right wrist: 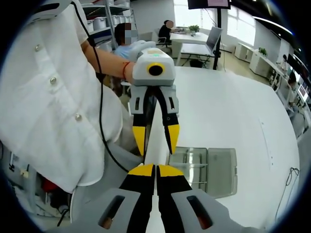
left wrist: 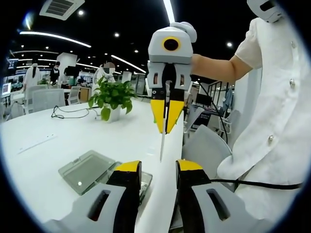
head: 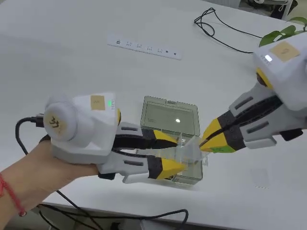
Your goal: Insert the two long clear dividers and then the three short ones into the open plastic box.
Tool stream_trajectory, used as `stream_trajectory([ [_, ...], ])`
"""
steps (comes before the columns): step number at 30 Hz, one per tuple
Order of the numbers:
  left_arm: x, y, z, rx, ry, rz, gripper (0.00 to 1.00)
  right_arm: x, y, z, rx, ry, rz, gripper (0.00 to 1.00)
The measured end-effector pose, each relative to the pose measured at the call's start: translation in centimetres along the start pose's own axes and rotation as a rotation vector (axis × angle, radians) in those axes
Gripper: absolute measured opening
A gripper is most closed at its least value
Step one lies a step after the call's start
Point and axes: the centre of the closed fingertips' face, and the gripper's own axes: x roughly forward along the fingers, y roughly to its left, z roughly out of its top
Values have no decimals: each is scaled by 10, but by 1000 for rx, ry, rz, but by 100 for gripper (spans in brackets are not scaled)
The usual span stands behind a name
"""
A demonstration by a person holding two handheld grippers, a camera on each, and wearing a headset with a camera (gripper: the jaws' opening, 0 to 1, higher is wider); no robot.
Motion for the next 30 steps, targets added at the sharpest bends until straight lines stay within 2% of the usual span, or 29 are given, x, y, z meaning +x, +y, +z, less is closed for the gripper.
stream_trajectory([
  [17,-13,15,-19,-17,58,55,49,2,-20,-9,34,-3,-54,3],
  [22,-17,23,-25,-22,76,82,59,6,-29,-10,46,-8,-71,3],
  [30,-19,29,-38,-39,110,101,68,17,-46,-17,68,-17,-93,3],
])
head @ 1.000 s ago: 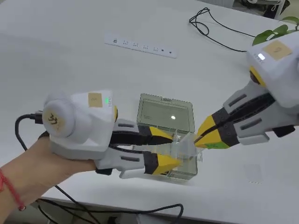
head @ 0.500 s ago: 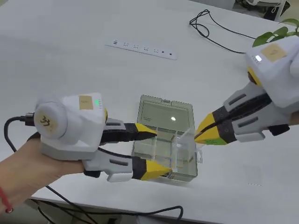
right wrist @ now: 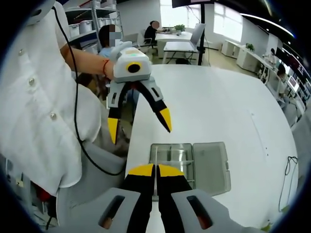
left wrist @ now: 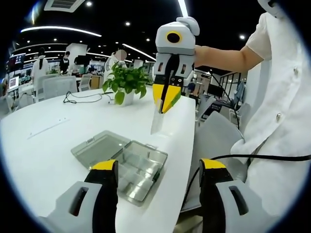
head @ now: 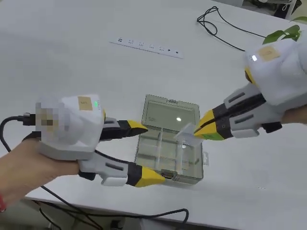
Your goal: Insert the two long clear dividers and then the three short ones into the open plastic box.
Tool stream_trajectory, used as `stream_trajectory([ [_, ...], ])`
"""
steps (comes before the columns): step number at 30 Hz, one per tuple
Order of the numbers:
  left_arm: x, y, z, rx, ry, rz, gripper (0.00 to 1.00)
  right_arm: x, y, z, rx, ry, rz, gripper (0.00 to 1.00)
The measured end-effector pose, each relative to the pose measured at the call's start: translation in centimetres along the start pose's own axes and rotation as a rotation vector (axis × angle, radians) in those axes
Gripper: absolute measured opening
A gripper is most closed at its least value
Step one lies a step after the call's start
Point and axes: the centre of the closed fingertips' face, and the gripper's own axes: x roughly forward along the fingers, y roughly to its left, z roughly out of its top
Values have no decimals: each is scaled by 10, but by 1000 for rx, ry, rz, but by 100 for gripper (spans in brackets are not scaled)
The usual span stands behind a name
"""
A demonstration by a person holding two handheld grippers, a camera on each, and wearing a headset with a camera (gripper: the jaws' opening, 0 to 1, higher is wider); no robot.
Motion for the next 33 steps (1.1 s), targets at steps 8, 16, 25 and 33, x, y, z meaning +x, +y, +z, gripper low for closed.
stream_trajectory([
  [8,0,2,-8,-13,5,3,82,14,-13,-6,24,-8,-17,3],
  [16,-1,7,-18,-28,22,17,93,35,-24,-22,55,-16,-32,3],
  [25,0,7,-23,-45,21,14,100,51,-32,-40,68,-22,-51,3],
  [33,-1,7,-25,-49,25,12,100,61,-35,-49,78,-16,-53,3],
])
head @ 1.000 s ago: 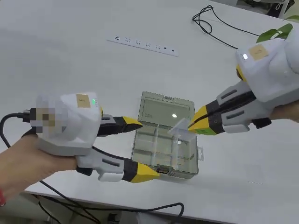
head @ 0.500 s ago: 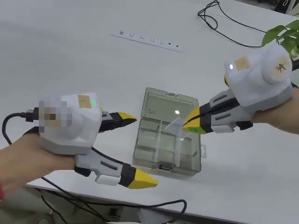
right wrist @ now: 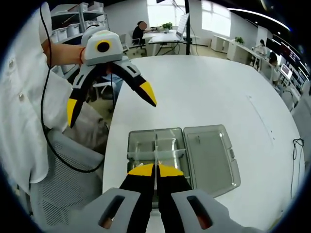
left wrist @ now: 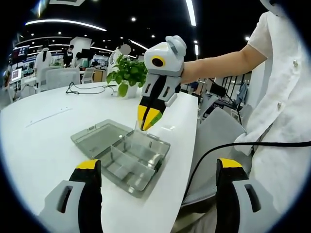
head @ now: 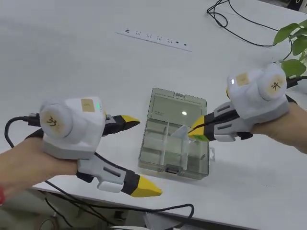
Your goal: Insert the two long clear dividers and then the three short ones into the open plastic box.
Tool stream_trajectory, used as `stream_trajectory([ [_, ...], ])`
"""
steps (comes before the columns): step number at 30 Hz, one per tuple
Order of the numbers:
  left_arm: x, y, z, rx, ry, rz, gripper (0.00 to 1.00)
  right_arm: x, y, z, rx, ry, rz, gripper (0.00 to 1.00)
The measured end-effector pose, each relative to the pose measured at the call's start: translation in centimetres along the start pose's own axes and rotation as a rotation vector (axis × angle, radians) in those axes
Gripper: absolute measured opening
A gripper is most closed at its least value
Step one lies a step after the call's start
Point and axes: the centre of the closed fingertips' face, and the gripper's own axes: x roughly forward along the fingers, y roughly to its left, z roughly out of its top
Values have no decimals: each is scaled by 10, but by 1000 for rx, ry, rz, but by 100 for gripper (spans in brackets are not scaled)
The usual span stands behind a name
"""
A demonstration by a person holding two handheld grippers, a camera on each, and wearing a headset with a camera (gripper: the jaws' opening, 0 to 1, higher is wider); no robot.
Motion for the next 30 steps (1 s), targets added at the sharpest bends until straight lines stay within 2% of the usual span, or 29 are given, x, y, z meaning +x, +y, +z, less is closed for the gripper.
stream_trajectory([
  [8,0,1,1,-1,-2,1,100,3,-1,-4,-4,14,-1,3],
  [19,1,0,1,-4,-4,-1,100,6,-6,-8,6,8,-1,2],
  [23,1,0,0,-6,-3,-1,100,8,-4,-7,-2,1,-1,2],
  [30,2,0,0,-8,-2,-4,100,11,0,-6,-58,-3,-3,2],
])
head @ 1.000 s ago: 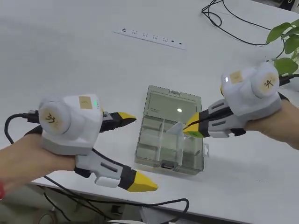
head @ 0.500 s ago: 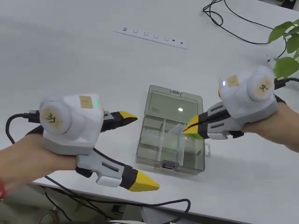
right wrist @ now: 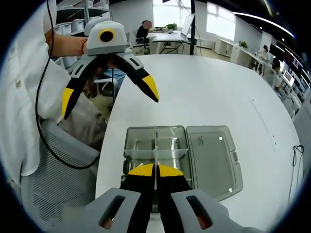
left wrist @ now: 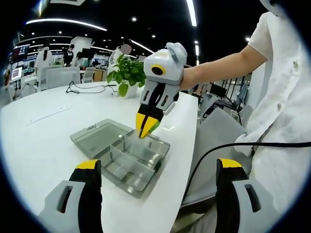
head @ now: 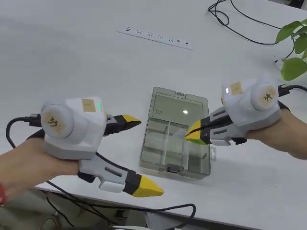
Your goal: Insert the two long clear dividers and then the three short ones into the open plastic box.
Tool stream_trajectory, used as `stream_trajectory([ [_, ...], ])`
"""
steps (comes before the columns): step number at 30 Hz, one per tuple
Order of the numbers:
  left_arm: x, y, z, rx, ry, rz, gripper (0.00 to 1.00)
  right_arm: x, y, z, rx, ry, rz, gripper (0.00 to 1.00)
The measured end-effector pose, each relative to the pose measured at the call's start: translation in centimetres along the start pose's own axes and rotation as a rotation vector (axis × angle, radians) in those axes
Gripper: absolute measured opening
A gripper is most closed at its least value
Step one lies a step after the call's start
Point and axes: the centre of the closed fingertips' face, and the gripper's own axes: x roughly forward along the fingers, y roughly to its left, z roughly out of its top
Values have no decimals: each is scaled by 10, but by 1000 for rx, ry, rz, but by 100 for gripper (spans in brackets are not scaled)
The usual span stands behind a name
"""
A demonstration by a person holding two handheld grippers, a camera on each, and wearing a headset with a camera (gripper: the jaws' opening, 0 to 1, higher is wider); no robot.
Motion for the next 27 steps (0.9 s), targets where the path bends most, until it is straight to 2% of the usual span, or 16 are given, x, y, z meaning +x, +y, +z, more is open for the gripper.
stream_trajectory([
  [6,1,-1,0,1,1,-5,100,6,1,1,-26,17,2,2],
  [16,0,0,-3,3,9,-3,100,18,0,-3,-28,58,12,2],
  [27,-1,1,-4,-1,12,0,100,40,0,-20,-32,134,21,2],
])
